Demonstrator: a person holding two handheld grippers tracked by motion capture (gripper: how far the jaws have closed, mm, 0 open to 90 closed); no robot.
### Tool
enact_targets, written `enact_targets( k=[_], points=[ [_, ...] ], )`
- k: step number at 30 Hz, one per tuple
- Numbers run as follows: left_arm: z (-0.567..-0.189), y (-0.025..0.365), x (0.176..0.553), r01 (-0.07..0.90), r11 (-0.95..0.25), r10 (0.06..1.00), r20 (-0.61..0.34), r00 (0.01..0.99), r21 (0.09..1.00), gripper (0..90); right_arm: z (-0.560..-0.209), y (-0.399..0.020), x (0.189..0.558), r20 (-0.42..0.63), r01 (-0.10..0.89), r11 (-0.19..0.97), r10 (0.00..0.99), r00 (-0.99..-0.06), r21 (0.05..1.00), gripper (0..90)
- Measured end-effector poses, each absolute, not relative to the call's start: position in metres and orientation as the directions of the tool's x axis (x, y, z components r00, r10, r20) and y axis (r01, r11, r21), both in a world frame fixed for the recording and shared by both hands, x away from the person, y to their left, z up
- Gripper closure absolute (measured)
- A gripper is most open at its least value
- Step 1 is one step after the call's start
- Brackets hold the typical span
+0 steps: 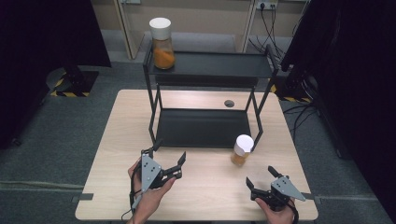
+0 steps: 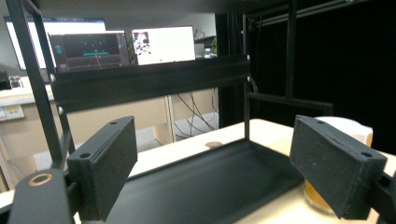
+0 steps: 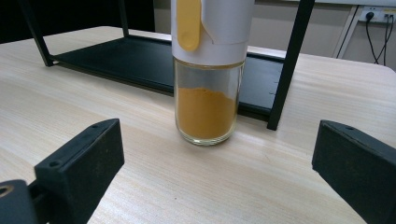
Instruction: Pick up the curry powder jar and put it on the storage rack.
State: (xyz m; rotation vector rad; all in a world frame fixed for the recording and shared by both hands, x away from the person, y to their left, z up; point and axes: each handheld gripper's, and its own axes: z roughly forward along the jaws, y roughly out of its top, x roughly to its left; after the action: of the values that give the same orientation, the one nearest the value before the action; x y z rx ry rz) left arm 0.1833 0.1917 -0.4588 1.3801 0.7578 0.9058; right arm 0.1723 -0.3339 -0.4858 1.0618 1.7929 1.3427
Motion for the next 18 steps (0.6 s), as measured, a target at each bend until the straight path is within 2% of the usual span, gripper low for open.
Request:
enact_targets(
  k=[18],
  points=[
    [-0.512, 0.196, 0.174, 0.036, -0.012, 0.882, -0.006, 0.471, 0.999, 14.5, -0.486, -0.334, 0.172, -0.031, 0.219, 0.148, 0.886, -0.463, 0.964, 2.6]
  ],
)
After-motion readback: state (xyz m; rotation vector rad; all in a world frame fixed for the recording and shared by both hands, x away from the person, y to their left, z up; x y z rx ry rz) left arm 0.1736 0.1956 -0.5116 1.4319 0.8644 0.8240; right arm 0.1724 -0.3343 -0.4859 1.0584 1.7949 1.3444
